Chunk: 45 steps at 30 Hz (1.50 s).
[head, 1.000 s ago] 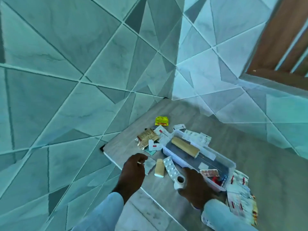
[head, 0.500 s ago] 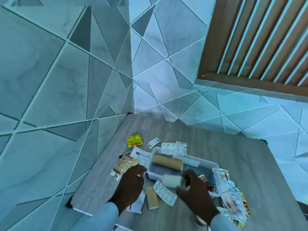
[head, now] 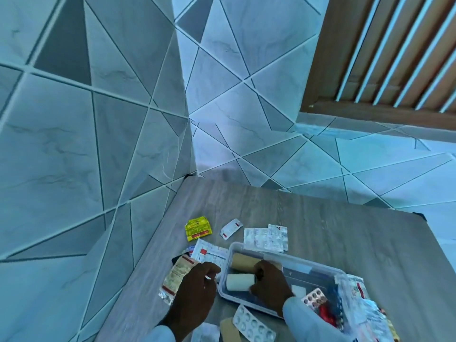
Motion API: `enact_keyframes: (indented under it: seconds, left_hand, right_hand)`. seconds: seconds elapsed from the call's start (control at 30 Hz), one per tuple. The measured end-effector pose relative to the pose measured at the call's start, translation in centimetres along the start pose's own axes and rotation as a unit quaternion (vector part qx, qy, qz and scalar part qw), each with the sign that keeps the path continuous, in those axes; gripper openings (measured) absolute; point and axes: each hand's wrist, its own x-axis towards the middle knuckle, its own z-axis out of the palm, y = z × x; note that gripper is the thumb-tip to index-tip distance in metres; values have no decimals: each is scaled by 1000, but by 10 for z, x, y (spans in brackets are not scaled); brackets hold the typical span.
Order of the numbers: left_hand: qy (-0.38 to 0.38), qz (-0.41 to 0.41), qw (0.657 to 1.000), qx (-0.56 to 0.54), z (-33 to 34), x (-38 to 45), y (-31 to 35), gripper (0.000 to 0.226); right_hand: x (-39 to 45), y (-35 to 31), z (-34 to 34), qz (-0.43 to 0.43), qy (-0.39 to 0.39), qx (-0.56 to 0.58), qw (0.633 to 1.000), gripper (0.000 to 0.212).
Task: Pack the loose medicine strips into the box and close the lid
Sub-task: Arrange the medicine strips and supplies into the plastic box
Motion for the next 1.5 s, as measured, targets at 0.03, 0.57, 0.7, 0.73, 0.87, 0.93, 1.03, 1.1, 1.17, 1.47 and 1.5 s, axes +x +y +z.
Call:
enact_keyframes:
  seconds: [0.03, 0.57, 0.7, 0.73, 0.87, 0.93, 1.03, 1.1, 1.17, 1.47, 1.5]
  left_hand:
    - [-13, 17, 1000, 3, 1, 3, -3, 39]
    - [-158, 161, 974, -3, -19, 16, -14, 19]
    - [-212, 192, 955, 81, -9, -10, -20, 24]
    - [-219, 205, 947, 114, -7, -16, -24, 29]
    - [-242, 234, 921, 197, 7, -35, -37, 32]
    - [-256, 225, 912, 227, 15, -36, -43, 56]
    - [-287, 199, 887, 301, 26, -43, -42, 83]
    - [-292, 183, 875, 340, 36, -49, -37, 86]
    - [-280, 167, 871, 367, 41, -56, -30, 83]
    - [-227, 80, 897, 371, 52, -83, -19, 79]
    - [-209, 83, 902, 367, 49, -86, -17, 75]
  right_hand:
    - [0, -1, 2, 11, 10, -5, 1000, 28]
    - [-59, -21, 17, 73, 315, 80, 943, 10]
    - [-112, 0, 31, 100, 354, 72, 927, 18]
    - [-124, 9, 31, 118, 367, 68, 920, 18]
    - [-169, 50, 25, 172, 366, -39, 914, 29]
    - [-182, 64, 25, 207, 324, -110, 917, 50]
    - [-189, 75, 25, 217, 249, -174, 928, 75]
    - [-187, 80, 23, 201, 235, -161, 937, 74]
    - [-184, 85, 20, 173, 248, -146, 942, 65]
    - [-174, 108, 18, 65, 241, -84, 965, 58]
    - [-174, 107, 22, 38, 259, -69, 963, 57]
